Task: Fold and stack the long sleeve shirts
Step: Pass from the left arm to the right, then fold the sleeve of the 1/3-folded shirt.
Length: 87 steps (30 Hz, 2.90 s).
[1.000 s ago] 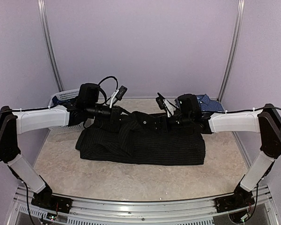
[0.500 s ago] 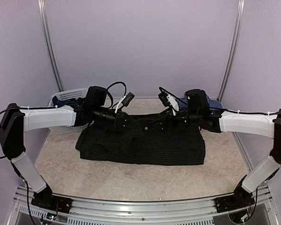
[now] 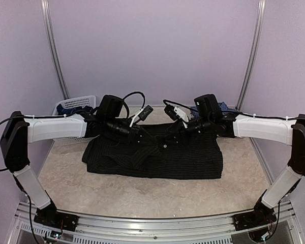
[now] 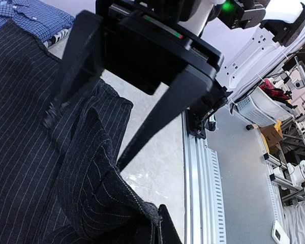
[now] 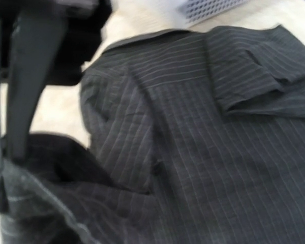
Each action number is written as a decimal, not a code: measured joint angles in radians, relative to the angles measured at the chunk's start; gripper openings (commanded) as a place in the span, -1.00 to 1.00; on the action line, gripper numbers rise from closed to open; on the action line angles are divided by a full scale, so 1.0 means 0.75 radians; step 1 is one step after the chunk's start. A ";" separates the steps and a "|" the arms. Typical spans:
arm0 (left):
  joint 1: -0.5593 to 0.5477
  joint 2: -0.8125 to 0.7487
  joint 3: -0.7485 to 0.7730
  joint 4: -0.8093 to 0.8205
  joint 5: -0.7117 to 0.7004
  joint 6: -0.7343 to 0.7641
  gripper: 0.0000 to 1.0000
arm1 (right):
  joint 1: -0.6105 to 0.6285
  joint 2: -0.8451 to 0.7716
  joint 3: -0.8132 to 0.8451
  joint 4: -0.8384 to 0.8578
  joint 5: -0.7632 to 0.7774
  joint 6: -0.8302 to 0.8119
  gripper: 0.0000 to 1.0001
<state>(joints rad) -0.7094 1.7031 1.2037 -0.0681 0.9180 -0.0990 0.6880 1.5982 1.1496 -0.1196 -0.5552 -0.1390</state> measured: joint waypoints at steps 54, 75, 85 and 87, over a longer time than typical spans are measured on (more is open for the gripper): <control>0.088 -0.444 -0.572 0.030 -1.142 -0.303 0.53 | -0.011 -0.186 0.202 -1.143 0.584 0.329 -1.00; 0.077 -0.451 -0.582 0.045 -1.266 -0.305 0.54 | -0.299 -0.194 0.283 -1.291 -0.255 0.469 -1.00; 0.082 -0.436 -0.582 0.050 -1.278 -0.284 0.54 | -0.361 -0.283 0.281 -1.238 -0.585 0.586 -1.00; 0.083 -0.435 -0.582 0.050 -1.281 -0.279 0.54 | -0.362 -0.298 0.275 -1.228 -0.624 0.602 -1.00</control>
<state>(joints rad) -0.6468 1.3769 0.7673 -0.0303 -0.0425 -0.3084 0.4164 1.3746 1.3560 -1.0409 -1.0229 0.3122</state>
